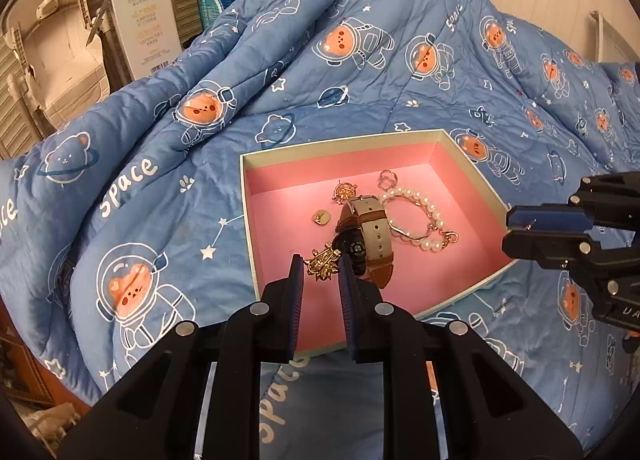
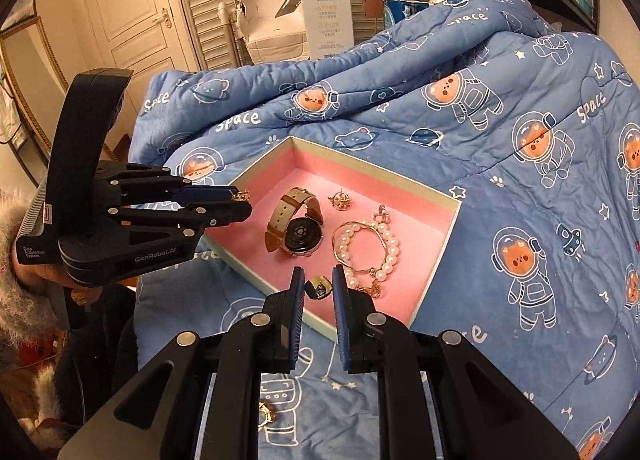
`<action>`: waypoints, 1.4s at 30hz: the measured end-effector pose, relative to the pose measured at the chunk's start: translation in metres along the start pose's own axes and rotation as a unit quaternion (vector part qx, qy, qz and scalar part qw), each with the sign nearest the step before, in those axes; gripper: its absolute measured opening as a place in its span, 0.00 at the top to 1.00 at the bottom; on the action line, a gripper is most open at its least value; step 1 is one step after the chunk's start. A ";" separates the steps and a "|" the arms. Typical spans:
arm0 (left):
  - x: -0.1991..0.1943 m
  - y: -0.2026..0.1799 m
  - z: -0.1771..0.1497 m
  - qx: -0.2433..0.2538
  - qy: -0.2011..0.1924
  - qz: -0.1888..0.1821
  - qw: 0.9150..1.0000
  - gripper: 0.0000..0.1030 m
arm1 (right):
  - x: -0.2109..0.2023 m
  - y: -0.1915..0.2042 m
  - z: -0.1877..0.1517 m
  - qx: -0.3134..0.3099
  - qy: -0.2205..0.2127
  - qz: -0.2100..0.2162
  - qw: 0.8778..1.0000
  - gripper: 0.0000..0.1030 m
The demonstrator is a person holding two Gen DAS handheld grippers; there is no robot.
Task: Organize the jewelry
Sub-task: 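Carry the flower earring with the left tool while the right tool carries the small earring over the box, then open both tools to release the two earrings into the box and withdraw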
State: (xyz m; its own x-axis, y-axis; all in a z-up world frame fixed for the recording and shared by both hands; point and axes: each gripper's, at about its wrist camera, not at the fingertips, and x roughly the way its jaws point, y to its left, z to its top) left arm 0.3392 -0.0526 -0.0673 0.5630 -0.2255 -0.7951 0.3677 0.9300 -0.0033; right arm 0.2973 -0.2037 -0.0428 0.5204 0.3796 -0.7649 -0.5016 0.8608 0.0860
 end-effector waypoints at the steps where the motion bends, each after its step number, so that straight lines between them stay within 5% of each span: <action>1: 0.003 0.000 0.001 0.005 0.004 0.003 1.000 0.82 | 0.004 -0.002 0.002 0.001 0.003 0.000 1.000 0.86; 22: 0.036 -0.006 0.012 0.031 0.059 0.014 0.998 0.82 | 0.071 -0.030 0.025 0.030 0.079 0.005 0.996 0.86; 38: 0.032 -0.004 0.016 0.025 0.052 0.017 0.998 0.81 | 0.083 -0.030 0.022 0.022 0.088 -0.008 0.996 0.86; 42: 0.027 -0.006 0.018 0.027 0.047 0.019 0.998 0.80 | 0.084 -0.030 0.023 0.020 0.085 -0.010 0.996 0.75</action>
State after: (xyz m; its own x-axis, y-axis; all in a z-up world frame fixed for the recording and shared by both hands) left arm 0.3656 -0.0692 -0.0780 0.5060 -0.1592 -0.8477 0.3876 0.9200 0.0585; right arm 0.3718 -0.1899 -0.0949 0.4026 0.3028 -0.8639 -0.4623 0.8818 0.0936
